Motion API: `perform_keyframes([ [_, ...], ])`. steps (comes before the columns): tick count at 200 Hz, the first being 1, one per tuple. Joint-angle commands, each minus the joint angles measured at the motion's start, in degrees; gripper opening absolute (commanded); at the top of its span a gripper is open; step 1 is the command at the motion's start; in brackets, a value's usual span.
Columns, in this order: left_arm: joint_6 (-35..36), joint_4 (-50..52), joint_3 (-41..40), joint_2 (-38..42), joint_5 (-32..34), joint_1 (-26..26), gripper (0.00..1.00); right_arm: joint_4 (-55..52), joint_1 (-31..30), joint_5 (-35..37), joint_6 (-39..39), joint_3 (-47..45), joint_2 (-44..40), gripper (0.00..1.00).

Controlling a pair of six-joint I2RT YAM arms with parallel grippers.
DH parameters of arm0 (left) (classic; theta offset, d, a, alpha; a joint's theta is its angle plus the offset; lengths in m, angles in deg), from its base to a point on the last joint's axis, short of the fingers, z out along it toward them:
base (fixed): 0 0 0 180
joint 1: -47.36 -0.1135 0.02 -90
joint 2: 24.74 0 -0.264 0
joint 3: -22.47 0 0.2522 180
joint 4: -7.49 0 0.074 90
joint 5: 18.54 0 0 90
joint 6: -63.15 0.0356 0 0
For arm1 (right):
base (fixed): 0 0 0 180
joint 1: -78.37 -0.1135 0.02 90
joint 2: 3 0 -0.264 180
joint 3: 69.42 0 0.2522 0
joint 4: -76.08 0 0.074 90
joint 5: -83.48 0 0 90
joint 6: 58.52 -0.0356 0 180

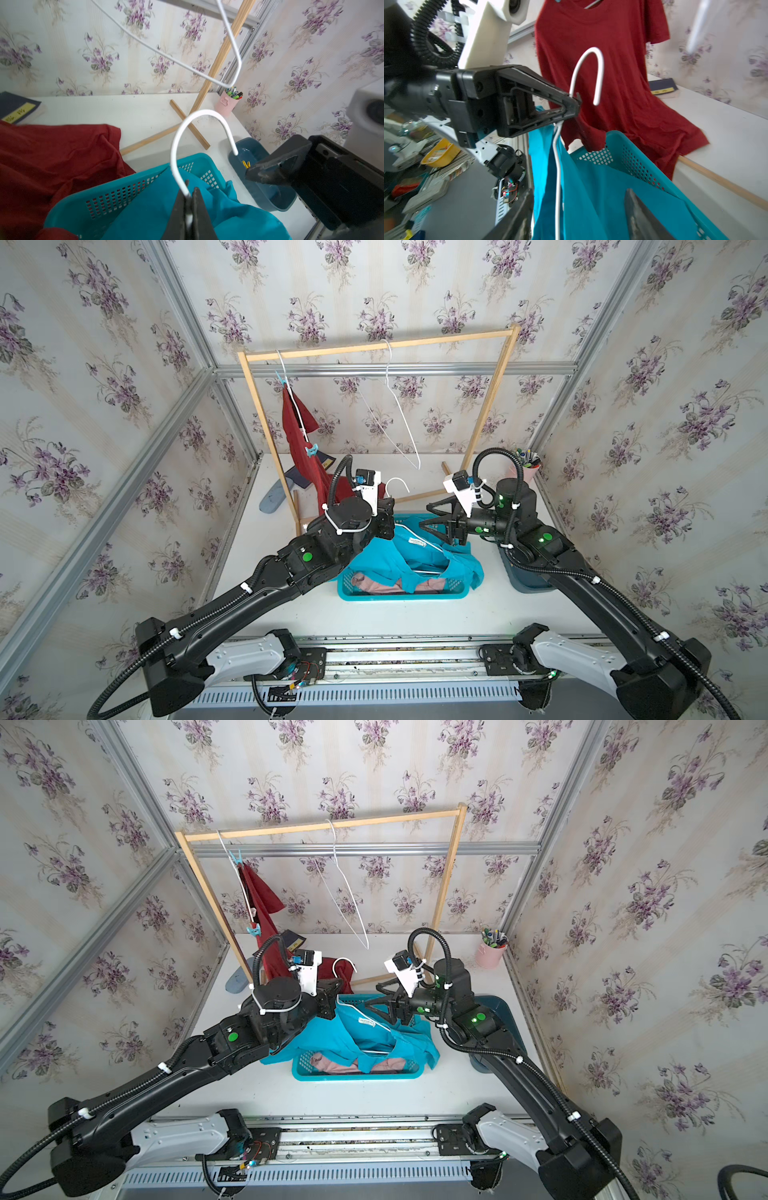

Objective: Remove the clothespins securing t-shirts to the hanger
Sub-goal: Pick up the hanger from the basket.

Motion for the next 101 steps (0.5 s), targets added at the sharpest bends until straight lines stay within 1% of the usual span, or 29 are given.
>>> perform_keyframes([
  [1,3.9,-7.8,-0.3,1.0,5.2,0.4,0.0,-2.1,-3.5,-2.5,3.3,2.3,1.3,0.66],
  [19,5.5,-11.0,-0.5,1.4,6.1,0.9,0.0,-4.2,-6.1,0.9,6.4,3.8,2.3,0.66],
  [42,6.5,-12.6,0.5,1.6,7.1,1.1,0.0,-7.7,-8.4,5.1,9.7,6.1,5.0,0.65],
  [62,8.2,-12.6,1.8,1.7,5.7,1.1,0.0,-8.5,-9.5,12.4,10.3,7.7,6.6,0.6],
  [72,9.0,-12.4,1.9,2.1,4.8,1.1,0.0,-8.5,-9.5,14.9,10.8,8.4,6.7,0.54],
  [78,9.3,-12.3,1.8,2.4,4.4,1.1,0.0,-8.4,-9.5,16.0,11.3,8.8,6.6,0.47],
  [101,11.6,-12.2,1.3,4.1,2.2,1.1,0.0,-7.0,-9.6,18.9,13.3,9.0,5.6,0.14],
])
